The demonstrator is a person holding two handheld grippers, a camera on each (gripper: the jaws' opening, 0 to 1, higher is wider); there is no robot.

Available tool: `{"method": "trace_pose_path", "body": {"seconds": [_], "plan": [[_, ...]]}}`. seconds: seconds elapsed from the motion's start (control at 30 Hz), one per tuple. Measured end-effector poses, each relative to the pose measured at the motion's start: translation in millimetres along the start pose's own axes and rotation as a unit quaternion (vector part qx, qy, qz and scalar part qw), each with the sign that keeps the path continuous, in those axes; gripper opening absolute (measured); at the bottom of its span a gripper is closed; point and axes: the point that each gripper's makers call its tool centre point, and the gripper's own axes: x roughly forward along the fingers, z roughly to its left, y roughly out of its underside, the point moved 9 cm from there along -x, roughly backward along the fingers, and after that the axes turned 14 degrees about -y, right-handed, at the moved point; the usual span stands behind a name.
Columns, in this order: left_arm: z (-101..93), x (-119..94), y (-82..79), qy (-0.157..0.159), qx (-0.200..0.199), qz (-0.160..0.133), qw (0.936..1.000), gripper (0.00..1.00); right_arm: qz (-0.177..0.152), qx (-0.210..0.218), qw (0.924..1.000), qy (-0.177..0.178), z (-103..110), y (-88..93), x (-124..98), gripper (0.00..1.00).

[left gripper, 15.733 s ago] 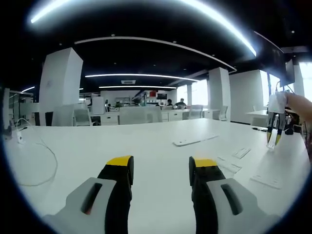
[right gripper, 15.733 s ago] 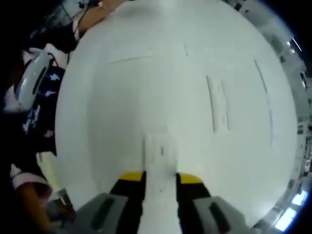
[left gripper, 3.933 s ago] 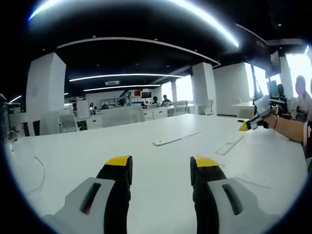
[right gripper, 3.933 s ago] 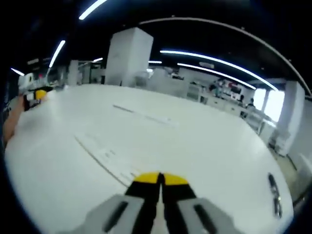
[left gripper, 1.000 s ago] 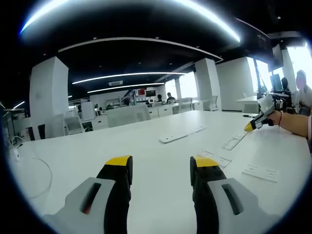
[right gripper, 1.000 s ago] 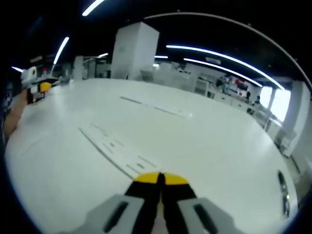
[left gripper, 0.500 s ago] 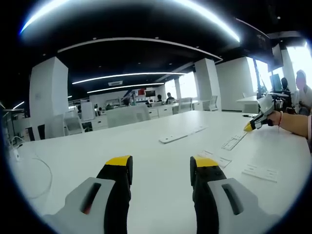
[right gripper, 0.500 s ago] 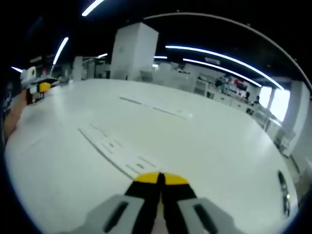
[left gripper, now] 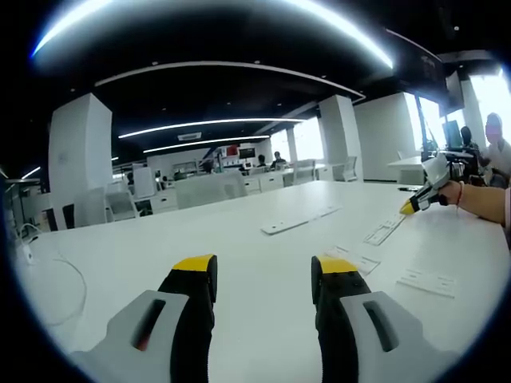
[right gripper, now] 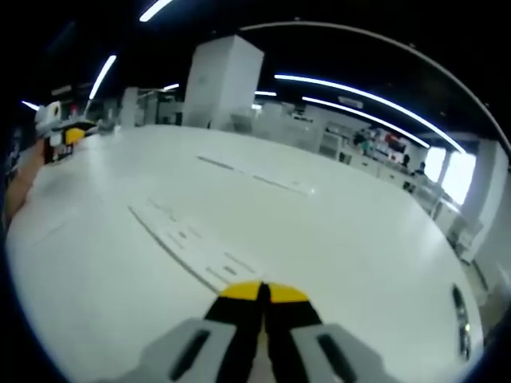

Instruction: Locate the socket holder cover, grip the socket holder cover, clip it into the socket holder slot.

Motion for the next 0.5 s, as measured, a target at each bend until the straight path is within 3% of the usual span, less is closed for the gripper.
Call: {"method": "trace_pose_path", "body": {"seconds": [0.5], "plan": [[1.0,0.9,0.1,0.001,0.000,0.001,1.0000,0.48,-0.002,0.003,1.0000,-0.004,-1.7,-0.2,0.3,0.04]]}}
